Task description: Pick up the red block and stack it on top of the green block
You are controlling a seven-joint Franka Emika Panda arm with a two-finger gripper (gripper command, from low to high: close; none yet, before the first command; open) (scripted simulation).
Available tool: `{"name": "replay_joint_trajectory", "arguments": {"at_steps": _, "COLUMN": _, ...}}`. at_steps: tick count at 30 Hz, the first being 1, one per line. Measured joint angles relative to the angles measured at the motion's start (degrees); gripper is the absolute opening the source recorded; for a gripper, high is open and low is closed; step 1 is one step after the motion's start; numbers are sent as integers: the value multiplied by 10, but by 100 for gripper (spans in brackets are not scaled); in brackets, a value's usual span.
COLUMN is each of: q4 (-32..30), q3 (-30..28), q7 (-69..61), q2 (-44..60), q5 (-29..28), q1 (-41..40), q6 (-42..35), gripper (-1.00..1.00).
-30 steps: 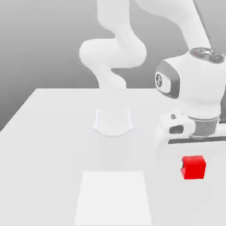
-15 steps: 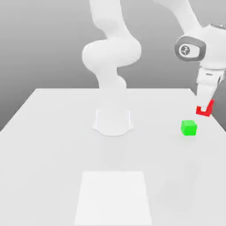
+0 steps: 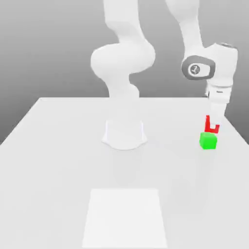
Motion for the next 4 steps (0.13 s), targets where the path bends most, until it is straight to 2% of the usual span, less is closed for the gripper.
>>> {"name": "replay_joint_trajectory", "arguments": {"at_steps": 2, "q4": 1, "q3": -24, "q7": 64, "q2": 31, "q5": -91, "q1": 0, "q6": 20, "gripper": -100}}
{"name": "replay_joint_trajectory", "arguments": {"at_steps": 3, "q4": 1, "q3": -36, "q7": 86, "q2": 41, "q5": -123, "q1": 2, "q6": 25, "gripper": 100}}
{"name": "replay_joint_trajectory", "arguments": {"at_steps": 4, "q4": 1, "q3": -36, "q7": 86, "q2": 41, "q5": -123, "q1": 4, "q6": 25, "gripper": 100}}
